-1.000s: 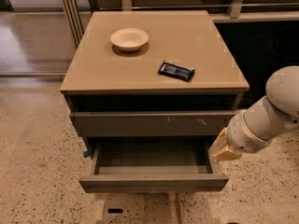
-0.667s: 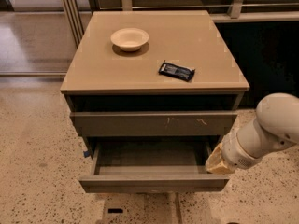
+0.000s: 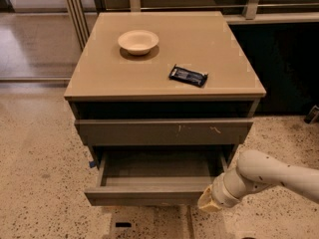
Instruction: Close middle drawer
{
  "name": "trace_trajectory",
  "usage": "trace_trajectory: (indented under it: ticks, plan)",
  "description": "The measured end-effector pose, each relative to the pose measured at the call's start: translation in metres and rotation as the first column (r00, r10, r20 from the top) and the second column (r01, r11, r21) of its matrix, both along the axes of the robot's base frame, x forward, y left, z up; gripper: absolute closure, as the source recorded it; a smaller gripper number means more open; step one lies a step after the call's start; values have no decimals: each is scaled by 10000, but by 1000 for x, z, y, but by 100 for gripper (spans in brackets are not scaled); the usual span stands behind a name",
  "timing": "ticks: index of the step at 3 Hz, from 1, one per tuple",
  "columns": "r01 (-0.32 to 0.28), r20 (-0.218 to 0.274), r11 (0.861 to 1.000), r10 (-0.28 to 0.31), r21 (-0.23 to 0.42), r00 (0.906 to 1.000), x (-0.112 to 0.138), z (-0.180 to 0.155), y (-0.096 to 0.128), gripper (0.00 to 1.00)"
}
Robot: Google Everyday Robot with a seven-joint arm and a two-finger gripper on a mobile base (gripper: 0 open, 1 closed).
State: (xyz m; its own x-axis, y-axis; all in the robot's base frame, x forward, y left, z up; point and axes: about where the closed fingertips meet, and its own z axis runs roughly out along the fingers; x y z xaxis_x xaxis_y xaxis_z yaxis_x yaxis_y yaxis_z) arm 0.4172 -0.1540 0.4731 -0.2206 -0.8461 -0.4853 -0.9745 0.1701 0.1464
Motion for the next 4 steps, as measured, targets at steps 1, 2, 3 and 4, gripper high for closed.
trace_trajectory:
  ticks: [1,2,3,4]
  plan:
    - [0,0,10000,0,0,10000,0,0,0,100]
    - [-131,124,9999,130,92,9998,2,-15,2,100]
    - [-190,1106,9985,133,505,9938,16,-43,6,100]
    - [-450,1978,9937,239,1029,9800,29,-61,12,100]
